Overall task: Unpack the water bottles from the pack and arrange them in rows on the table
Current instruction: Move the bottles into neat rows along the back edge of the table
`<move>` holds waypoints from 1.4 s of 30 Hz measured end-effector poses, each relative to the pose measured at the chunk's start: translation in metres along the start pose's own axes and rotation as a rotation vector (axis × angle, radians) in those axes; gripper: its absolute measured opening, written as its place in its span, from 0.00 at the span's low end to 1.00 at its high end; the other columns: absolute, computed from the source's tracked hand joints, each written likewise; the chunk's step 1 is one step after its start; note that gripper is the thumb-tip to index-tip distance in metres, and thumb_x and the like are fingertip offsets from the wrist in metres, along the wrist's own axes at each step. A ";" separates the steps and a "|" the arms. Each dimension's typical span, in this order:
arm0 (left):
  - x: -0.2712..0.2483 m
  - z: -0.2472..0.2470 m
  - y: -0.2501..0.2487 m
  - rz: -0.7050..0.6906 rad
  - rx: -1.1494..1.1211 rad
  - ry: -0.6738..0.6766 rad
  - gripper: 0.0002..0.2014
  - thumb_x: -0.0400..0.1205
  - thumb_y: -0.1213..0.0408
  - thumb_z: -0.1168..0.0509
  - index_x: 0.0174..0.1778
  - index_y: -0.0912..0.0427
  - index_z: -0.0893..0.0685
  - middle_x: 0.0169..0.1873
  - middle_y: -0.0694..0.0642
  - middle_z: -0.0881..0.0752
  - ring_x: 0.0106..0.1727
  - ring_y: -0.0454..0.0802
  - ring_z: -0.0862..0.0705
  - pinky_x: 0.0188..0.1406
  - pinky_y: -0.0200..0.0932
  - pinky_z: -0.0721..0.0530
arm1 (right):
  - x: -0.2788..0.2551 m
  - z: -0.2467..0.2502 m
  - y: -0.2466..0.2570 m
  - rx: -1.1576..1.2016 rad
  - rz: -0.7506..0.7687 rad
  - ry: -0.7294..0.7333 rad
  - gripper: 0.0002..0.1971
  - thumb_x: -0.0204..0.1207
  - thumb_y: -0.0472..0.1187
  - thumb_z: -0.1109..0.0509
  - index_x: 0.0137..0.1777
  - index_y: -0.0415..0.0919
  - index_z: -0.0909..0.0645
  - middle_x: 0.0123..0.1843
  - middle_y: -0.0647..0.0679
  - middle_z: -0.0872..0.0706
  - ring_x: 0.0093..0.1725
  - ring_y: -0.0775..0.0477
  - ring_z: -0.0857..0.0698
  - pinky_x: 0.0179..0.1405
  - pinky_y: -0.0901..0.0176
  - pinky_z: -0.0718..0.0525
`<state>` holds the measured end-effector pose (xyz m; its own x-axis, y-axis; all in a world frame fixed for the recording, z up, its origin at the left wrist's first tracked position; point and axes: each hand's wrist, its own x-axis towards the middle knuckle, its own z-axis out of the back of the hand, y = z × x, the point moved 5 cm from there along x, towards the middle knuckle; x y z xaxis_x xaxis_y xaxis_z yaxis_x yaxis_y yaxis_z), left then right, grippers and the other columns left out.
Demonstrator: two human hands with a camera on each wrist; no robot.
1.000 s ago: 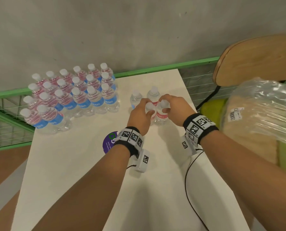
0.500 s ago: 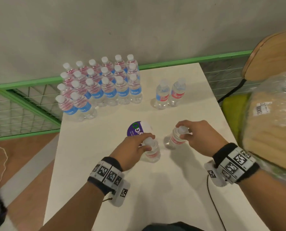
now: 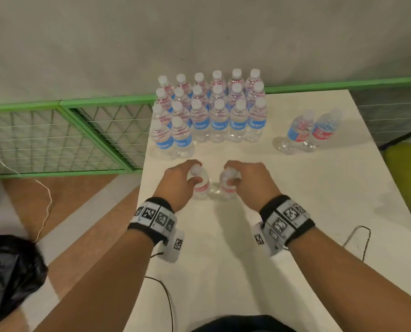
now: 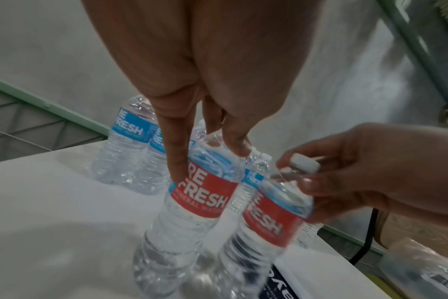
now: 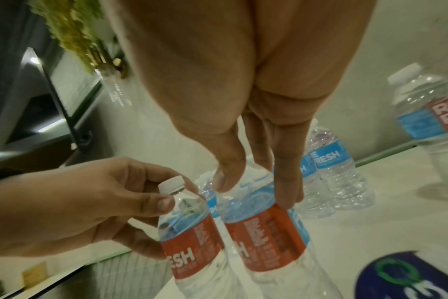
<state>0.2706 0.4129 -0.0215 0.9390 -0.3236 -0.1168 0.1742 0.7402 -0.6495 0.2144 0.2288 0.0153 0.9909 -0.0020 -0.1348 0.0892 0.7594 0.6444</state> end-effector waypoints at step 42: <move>0.146 0.049 -0.042 -0.138 0.420 0.068 0.20 0.78 0.69 0.29 0.67 0.56 0.16 0.61 0.61 0.17 0.62 0.60 0.18 0.58 0.48 0.19 | 0.152 0.013 0.009 -0.245 -0.153 -0.156 0.16 0.69 0.40 0.22 0.56 0.38 0.14 0.52 0.41 0.13 0.53 0.40 0.15 0.46 0.58 0.19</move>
<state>0.4145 0.3634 0.0253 0.8795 -0.4634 -0.1086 0.4148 0.8581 -0.3025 0.3668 0.2268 0.0107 0.9731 -0.2133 -0.0870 0.2300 0.8766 0.4227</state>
